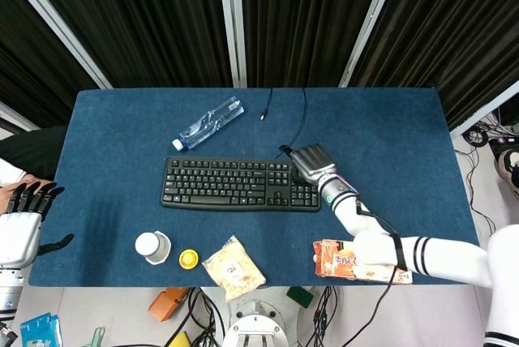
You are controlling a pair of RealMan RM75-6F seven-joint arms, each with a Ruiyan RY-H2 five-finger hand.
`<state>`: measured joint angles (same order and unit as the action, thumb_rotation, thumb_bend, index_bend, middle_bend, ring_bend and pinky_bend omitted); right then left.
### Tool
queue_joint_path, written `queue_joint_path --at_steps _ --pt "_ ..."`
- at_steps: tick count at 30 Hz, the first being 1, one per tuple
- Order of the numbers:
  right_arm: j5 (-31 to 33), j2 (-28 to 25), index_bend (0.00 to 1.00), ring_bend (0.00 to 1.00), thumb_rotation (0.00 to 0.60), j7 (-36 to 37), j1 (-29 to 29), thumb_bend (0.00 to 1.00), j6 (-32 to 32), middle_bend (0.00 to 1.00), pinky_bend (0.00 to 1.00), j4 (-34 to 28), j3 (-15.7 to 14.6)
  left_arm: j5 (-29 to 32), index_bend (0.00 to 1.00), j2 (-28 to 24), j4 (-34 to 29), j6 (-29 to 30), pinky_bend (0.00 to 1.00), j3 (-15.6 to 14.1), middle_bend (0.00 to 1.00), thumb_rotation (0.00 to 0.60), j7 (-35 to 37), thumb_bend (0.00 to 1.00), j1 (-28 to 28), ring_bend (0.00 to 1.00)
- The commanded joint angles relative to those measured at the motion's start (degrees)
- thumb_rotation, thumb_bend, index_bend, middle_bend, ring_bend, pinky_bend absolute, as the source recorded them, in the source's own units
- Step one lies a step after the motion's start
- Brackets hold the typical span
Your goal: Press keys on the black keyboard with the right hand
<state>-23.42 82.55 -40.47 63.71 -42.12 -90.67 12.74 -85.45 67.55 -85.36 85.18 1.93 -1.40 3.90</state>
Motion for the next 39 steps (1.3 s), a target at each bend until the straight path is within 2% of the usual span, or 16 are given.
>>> queue_joint_path --at_steps 1,7,19,33,39 --pt "6.2 4.4 0.21 1.00 0.456 -3.1 5.9 1.00 2.2 0.90 1.00 5.2 -2.1 0.3 0.17 0.1 0.2 -0.4 0.00 0.1 0.14 0.600 0.0 0.11 0.2 0.08" --pt "10.9 7.8 0.22 1.00 0.458 -3.8 10.5 1.00 4.1 0.90 1.00 9.9 -4.7 1.0 0.17 0.4 1.0 -1.2 0.00 0.3 0.14 0.600 0.4 0.12 0.5 0.08" --pt "9.6 10.2 0.22 1.00 0.457 0.0 12.8 1.00 6.0 0.90 1.00 13.3 -7.1 1.7 0.17 0.8 2.0 -2.1 0.00 0.4 0.14 0.600 0.9 0.12 0.8 0.08" --pt "10.1 11.1 0.22 1.00 0.457 1.5 15.9 1.00 5.3 0.90 1.00 13.1 -9.9 2.0 0.17 0.9 2.5 -1.9 0.00 0.3 0.14 0.600 1.4 0.12 0.6 0.08" --pt "7.1 7.4 0.22 1.00 0.457 2.8 15.5 1.00 0.2 0.90 1.00 7.8 -8.9 1.7 0.17 0.9 2.7 -1.5 0.00 0.3 0.14 0.600 1.8 0.11 0.5 0.08"
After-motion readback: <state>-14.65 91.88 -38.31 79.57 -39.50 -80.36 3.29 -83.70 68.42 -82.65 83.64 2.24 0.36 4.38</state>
